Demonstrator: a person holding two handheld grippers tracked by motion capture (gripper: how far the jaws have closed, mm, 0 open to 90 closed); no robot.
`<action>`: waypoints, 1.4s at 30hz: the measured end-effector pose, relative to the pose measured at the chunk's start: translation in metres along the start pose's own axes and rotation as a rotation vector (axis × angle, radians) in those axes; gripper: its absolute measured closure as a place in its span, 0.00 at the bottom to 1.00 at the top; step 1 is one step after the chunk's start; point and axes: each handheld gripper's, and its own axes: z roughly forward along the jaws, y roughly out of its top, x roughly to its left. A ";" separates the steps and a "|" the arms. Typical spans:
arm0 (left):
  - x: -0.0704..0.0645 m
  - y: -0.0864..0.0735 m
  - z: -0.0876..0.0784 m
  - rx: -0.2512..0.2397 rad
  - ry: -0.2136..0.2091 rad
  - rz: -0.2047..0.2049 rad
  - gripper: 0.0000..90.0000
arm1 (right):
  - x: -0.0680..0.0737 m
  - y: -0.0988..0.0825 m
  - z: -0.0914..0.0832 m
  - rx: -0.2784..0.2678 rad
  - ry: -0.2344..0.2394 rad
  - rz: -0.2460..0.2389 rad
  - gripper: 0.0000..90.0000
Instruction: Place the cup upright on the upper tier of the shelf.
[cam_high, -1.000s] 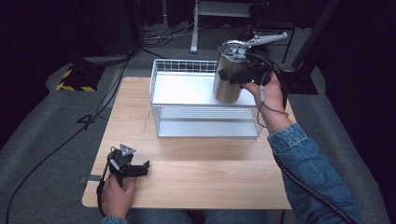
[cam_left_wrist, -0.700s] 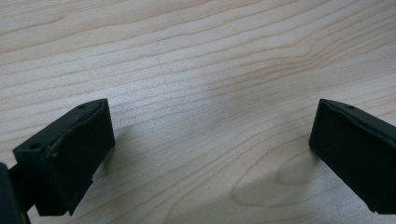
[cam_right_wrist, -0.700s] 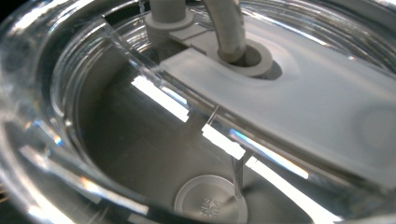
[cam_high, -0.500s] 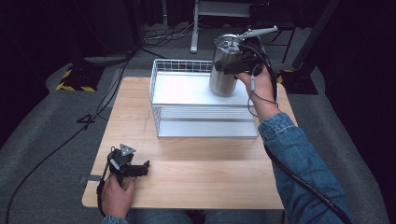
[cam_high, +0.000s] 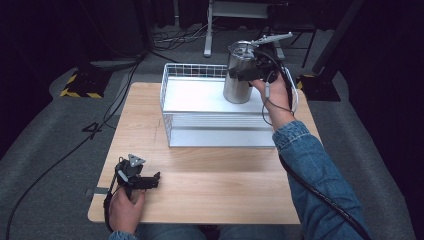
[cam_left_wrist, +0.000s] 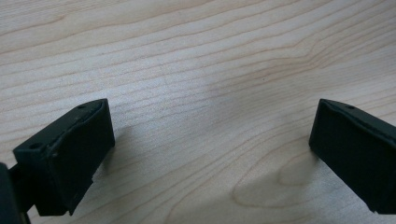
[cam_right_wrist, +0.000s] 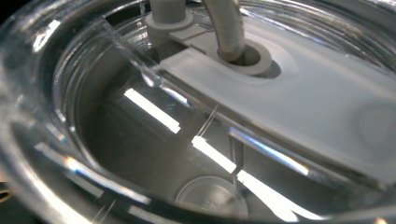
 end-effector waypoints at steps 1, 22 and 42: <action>0.000 0.000 0.000 0.000 0.000 0.000 0.01 | 0.000 0.000 0.000 0.001 0.001 -0.006 0.04; 0.000 0.000 0.000 0.000 0.000 0.000 0.01 | -0.002 -0.003 0.004 -0.022 0.017 -0.008 0.00; 0.000 0.000 0.000 0.000 0.001 0.001 0.01 | 0.001 -0.009 -0.017 -0.057 0.000 0.000 0.00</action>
